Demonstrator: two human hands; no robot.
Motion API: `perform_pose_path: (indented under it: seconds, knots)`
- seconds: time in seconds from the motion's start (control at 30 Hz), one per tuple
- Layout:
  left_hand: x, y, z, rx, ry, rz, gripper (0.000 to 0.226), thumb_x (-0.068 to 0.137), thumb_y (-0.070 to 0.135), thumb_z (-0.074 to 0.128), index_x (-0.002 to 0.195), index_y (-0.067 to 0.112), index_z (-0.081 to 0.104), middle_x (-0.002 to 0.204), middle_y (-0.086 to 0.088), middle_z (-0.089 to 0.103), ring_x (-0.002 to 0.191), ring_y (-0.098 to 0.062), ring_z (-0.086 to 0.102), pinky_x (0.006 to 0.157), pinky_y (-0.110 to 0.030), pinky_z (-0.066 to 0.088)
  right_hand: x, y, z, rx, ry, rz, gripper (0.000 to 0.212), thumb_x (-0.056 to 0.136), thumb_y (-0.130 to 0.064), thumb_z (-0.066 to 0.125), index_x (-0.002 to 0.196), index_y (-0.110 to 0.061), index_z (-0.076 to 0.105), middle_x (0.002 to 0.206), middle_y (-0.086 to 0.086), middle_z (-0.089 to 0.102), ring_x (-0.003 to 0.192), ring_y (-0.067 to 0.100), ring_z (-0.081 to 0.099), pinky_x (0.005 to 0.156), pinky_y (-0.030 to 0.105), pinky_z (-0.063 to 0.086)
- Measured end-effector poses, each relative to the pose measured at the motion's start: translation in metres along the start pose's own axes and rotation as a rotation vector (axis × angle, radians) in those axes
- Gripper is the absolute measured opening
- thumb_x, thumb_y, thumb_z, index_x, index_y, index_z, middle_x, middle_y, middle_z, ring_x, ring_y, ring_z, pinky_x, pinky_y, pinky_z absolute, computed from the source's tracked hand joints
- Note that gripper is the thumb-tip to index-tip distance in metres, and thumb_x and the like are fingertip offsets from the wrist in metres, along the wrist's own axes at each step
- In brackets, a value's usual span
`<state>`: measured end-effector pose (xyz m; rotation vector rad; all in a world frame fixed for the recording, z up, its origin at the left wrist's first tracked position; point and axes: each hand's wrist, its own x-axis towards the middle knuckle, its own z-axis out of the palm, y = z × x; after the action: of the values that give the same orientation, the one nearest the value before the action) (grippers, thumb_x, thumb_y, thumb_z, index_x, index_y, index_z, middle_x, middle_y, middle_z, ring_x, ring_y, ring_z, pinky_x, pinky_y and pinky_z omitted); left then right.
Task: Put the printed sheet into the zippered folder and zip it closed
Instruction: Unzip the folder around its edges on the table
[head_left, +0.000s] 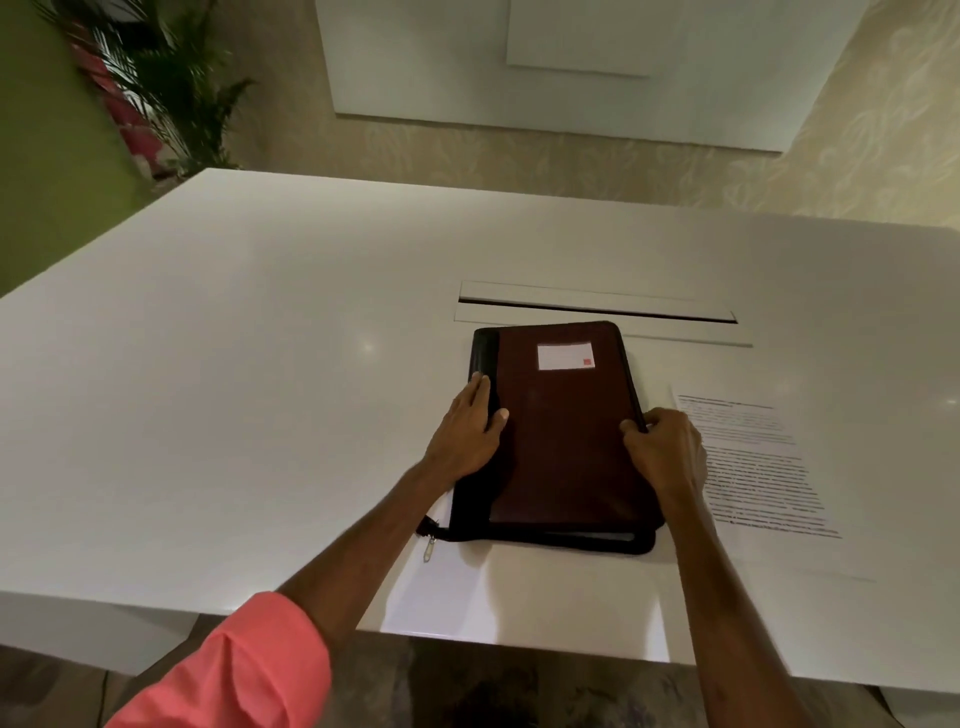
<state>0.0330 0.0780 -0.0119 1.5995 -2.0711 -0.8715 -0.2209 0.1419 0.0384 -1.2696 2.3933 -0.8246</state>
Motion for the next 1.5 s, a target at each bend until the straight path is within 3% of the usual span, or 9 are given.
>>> perform_pose_path:
  seconds: [0.13,0.27,0.37,0.47,0.63,0.83,1.03,1.17,1.5]
  knots:
    - [0.008,0.020,-0.023,-0.026,-0.095,0.069,0.071,0.117,0.045,0.037,0.174,0.012,0.013,0.182,-0.010,0.015,0.170,-0.025,0.016,0.138,-0.048,0.020,0.003,-0.031,-0.030,0.275,-0.022,-0.080,0.030,0.097,-0.038,0.073,0.114,-0.014,0.080,0.105,0.005,0.080,0.101,0.028,0.076,0.094,0.050,0.063]
    - [0.006,0.051,-0.055,-0.214,-0.016,0.159,0.062,0.115,0.047,0.042,0.171,0.021,0.031,0.174,-0.004,0.037,0.156,-0.013,0.038,0.122,-0.014,0.031,-0.014,-0.076,-0.046,0.564,-0.093,-0.239,0.028,0.100,-0.044,0.068,0.105,-0.022,0.084,0.098,-0.006,0.082,0.093,0.018,0.078,0.084,0.045,0.066]
    - [0.002,0.075,-0.084,-0.363,0.043,0.145,0.070,0.111,0.063,0.042,0.171,0.030,0.030,0.176,0.001,0.035,0.160,-0.017,0.038,0.128,-0.031,0.030,-0.039,-0.107,-0.036,0.784,-0.174,-0.350,0.027,0.106,-0.034,0.062,0.112,-0.017,0.082,0.099,0.000,0.083,0.086,0.028,0.079,0.073,0.044,0.059]
    - [-0.003,0.088,-0.114,-0.499,0.084,0.158,0.077,0.103,0.076,0.044,0.168,0.036,0.036,0.172,0.006,0.042,0.158,-0.015,0.042,0.132,-0.041,0.031,-0.064,-0.129,-0.012,0.911,-0.257,-0.433,0.029,0.109,-0.027,0.060,0.130,-0.016,0.077,0.118,0.002,0.082,0.108,0.023,0.079,0.088,0.043,0.065]
    - [-0.015,0.070,-0.161,-0.594,0.113,0.085,0.068,0.106,0.040,0.063,0.167,0.028,0.037,0.160,0.001,0.054,0.138,-0.017,0.061,0.115,-0.035,0.052,-0.088,-0.153,0.032,0.999,-0.319,-0.513,0.040,0.103,-0.018,0.063,0.141,-0.011,0.069,0.135,0.003,0.075,0.126,0.020,0.072,0.106,0.041,0.059]
    - [-0.029,0.021,-0.212,-0.539,0.211,-0.013,0.060,0.098,0.010,0.060,0.157,0.024,0.054,0.143,0.000,0.067,0.128,-0.024,0.066,0.090,-0.026,0.056,-0.090,-0.152,0.092,0.659,-0.460,-0.497,0.045,0.102,-0.011,0.070,0.146,-0.017,0.064,0.149,-0.001,0.064,0.141,0.017,0.058,0.122,0.050,0.046]
    - [-0.039,-0.033,-0.228,0.000,0.205,-0.204,0.044,0.102,0.006,0.046,0.146,0.007,0.053,0.138,-0.012,0.062,0.123,-0.031,0.061,0.103,-0.042,0.050,-0.102,-0.122,0.138,0.290,-0.535,-0.587,0.060,0.106,-0.038,0.065,0.161,-0.033,0.043,0.167,-0.010,0.044,0.155,0.014,0.041,0.122,0.028,0.032]
    - [-0.048,-0.062,-0.207,0.288,0.190,-0.293,0.070,0.108,0.017,0.050,0.170,0.004,0.020,0.162,-0.023,0.043,0.140,-0.045,0.054,0.116,-0.055,0.047,-0.103,-0.118,0.158,0.086,-0.485,-0.684,0.061,0.110,-0.047,0.052,0.166,-0.030,0.034,0.173,-0.005,0.035,0.160,0.022,0.034,0.131,0.050,0.031]
    - [-0.073,-0.133,-0.130,0.335,0.229,-0.358,0.076,0.117,0.043,0.033,0.171,-0.004,0.007,0.179,-0.027,0.012,0.166,-0.042,0.021,0.136,-0.050,0.024,-0.118,-0.106,0.193,-0.262,-0.351,-0.799,0.064,0.115,-0.052,0.023,0.172,-0.027,0.013,0.181,-0.003,0.010,0.168,0.019,0.011,0.136,0.053,0.009]
